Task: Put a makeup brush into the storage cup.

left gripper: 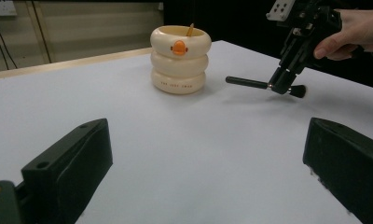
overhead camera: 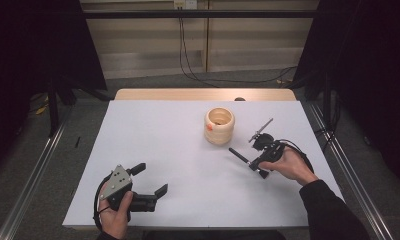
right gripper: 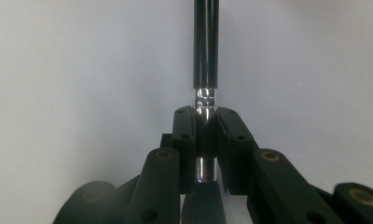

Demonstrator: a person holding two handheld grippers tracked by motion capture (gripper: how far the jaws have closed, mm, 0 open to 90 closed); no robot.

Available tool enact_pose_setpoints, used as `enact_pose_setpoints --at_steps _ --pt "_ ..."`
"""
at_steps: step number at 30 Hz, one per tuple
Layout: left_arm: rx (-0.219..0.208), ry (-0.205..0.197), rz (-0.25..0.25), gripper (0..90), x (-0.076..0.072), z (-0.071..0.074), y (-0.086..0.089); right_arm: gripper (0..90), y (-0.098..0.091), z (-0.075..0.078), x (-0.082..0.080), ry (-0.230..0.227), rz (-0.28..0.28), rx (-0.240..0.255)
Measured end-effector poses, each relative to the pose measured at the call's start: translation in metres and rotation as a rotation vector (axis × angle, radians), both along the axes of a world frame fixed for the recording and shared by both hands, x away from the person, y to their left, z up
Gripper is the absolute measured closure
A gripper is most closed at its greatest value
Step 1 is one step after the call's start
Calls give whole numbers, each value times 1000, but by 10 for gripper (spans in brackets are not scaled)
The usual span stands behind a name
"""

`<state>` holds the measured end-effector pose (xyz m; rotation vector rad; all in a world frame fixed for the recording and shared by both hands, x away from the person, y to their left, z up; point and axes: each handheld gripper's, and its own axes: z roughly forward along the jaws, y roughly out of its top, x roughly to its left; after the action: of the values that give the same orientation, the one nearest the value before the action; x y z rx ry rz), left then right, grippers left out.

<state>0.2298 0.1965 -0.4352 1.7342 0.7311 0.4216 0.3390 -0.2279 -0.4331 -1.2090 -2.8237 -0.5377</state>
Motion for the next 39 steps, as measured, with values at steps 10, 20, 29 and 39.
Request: enact_pose_setpoints --at_steps 10,20,29,39 --pt "3 -3 -2 12 0 0 0 789 -4 12 -11 -52 40 45" --pt "3 -5 -6 12 0 0 1 789 -3 26 -20 -86 91 93" --pt "1 -7 -11 11 -1 1 -1 789 7 34 -30 -88 145 96" --pt "6 -5 -14 13 0 1 -1 789 24 47 -39 -134 216 105"
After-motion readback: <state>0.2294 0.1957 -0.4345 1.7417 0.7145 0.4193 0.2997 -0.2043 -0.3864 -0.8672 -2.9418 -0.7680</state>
